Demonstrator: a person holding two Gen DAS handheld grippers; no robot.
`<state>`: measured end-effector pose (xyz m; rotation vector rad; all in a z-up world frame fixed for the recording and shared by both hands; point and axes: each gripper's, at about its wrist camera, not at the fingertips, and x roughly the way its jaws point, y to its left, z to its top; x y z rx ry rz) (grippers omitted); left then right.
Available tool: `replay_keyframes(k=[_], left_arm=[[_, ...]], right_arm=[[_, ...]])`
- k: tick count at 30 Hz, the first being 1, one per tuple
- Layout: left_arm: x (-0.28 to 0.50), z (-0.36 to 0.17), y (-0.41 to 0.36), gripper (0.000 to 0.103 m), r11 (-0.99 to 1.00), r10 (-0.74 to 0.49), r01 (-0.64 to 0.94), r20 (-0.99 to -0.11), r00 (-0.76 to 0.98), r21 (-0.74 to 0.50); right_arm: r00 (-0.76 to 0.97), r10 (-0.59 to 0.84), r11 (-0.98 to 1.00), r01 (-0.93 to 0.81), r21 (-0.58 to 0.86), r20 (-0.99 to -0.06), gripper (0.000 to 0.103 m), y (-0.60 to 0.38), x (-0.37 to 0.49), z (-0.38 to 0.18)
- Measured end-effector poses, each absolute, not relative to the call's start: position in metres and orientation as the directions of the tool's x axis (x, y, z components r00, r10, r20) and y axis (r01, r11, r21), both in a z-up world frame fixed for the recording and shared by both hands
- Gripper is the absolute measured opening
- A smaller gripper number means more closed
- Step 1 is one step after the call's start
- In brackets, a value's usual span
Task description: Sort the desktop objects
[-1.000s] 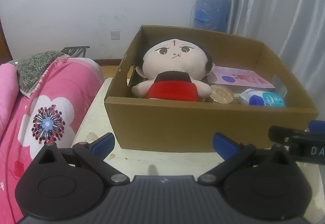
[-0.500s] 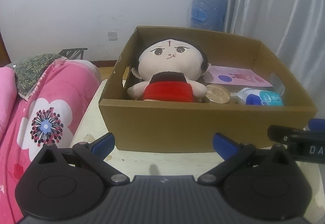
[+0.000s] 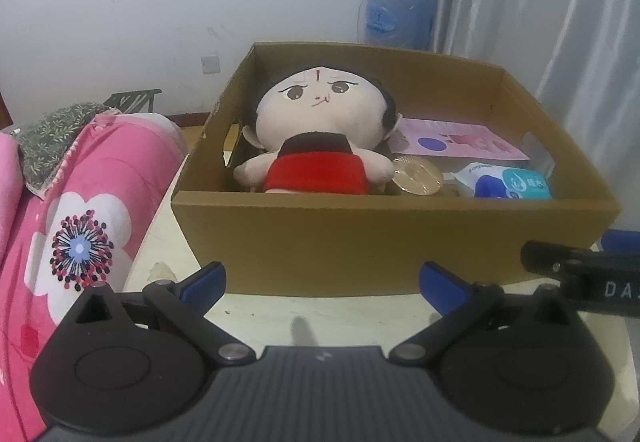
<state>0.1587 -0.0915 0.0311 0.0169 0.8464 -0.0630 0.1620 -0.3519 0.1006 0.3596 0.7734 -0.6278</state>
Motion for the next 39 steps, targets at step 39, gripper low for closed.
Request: replay_keyframes(k=[39], left_arm=[[0.172,0.021,-0.104,0.103,0.997,-0.043,0.078,-0.775,0.63,0.008]], right_arm=[[0.53,-0.372,0.744,0.662,0.096,-0.762,0.102,-0.366,0.166,0.09]])
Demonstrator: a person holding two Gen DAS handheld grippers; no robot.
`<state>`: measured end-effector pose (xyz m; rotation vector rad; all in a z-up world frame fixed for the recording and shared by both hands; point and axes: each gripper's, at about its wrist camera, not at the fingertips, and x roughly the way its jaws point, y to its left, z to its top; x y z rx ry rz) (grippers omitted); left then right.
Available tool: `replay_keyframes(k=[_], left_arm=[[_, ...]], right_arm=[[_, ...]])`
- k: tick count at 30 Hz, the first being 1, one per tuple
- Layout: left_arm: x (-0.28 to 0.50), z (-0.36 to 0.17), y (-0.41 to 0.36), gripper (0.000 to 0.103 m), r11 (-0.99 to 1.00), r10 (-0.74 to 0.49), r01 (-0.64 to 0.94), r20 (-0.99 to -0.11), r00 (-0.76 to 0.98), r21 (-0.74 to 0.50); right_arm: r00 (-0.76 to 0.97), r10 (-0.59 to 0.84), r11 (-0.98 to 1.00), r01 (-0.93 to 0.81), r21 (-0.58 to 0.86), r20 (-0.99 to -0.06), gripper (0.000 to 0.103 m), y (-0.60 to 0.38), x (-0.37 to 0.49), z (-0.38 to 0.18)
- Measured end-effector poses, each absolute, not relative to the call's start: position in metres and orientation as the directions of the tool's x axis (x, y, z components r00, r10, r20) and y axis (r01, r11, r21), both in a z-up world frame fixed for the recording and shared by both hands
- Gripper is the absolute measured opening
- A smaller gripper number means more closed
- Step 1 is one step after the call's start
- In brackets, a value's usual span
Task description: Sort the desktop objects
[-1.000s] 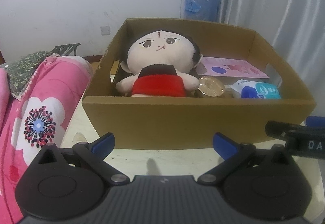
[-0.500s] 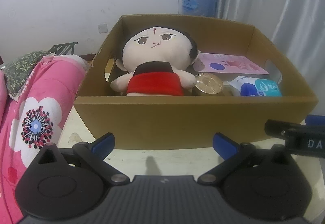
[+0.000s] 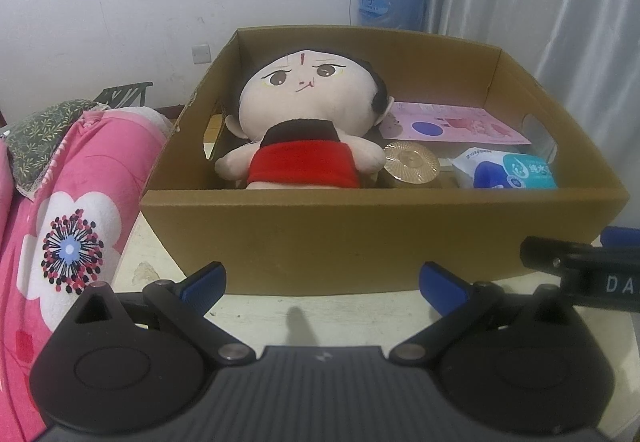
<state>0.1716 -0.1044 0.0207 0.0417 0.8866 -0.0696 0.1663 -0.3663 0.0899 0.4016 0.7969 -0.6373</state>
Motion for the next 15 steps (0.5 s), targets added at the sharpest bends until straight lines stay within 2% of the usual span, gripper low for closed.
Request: replay_keyframes(k=[15], left_arm=[[0.1722,0.0198,-0.1034,0.103,0.997,-0.043,0.078,-0.774,0.631,0.009]], right_arm=[[0.529,-0.371,0.744,0.661,0.097,-0.764,0.102,-0.3667,0.1672,0.0901]])
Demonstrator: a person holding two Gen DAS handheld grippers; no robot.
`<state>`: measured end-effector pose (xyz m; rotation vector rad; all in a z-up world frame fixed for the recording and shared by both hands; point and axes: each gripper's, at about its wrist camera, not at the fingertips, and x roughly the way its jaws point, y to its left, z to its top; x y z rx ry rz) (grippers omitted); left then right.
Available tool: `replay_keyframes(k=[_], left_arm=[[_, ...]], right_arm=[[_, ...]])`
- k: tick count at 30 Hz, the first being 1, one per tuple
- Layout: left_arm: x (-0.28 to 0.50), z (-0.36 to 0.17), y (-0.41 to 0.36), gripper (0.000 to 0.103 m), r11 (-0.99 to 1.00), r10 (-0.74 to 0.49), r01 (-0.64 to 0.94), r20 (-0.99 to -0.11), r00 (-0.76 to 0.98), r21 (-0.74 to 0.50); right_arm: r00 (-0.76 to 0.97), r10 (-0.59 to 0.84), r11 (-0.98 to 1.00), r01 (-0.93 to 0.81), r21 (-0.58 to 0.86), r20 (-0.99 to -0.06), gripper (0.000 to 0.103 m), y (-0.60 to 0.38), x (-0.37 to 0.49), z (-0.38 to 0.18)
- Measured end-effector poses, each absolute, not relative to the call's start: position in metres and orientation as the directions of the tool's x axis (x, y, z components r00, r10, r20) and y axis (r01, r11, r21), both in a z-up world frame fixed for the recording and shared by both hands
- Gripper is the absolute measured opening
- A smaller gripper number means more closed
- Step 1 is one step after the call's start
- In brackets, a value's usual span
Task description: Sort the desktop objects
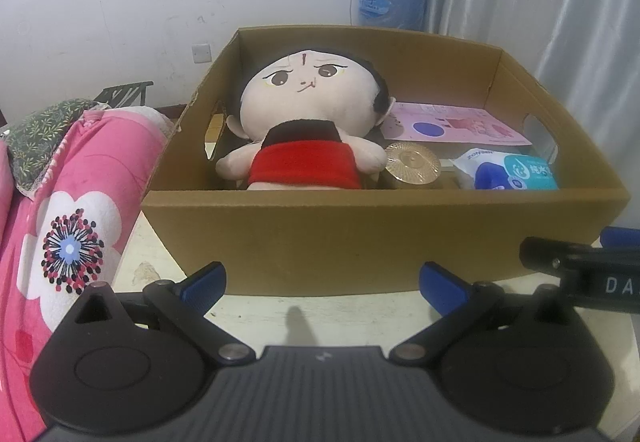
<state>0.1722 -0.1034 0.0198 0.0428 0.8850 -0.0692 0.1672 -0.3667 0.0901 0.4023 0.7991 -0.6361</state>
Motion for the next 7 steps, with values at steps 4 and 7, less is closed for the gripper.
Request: replay_keyframes(k=[4,7], left_arm=[[0.1726,0.0202,-0.1022,0.103,0.997,-0.043,0.079,-0.775,0.631,0.009],[0.1725,0.0202,-0.1019,0.103,0.997,-0.042,0.078,-0.774,0.632,0.01]], right_arm=[[0.53,-0.372,0.747,0.658,0.094,-0.762,0.102,-0.3657,0.1695,0.091],[0.531,-0.371,0.748,0.657,0.094,-0.761,0.102,-0.3658,0.1703,0.0921]])
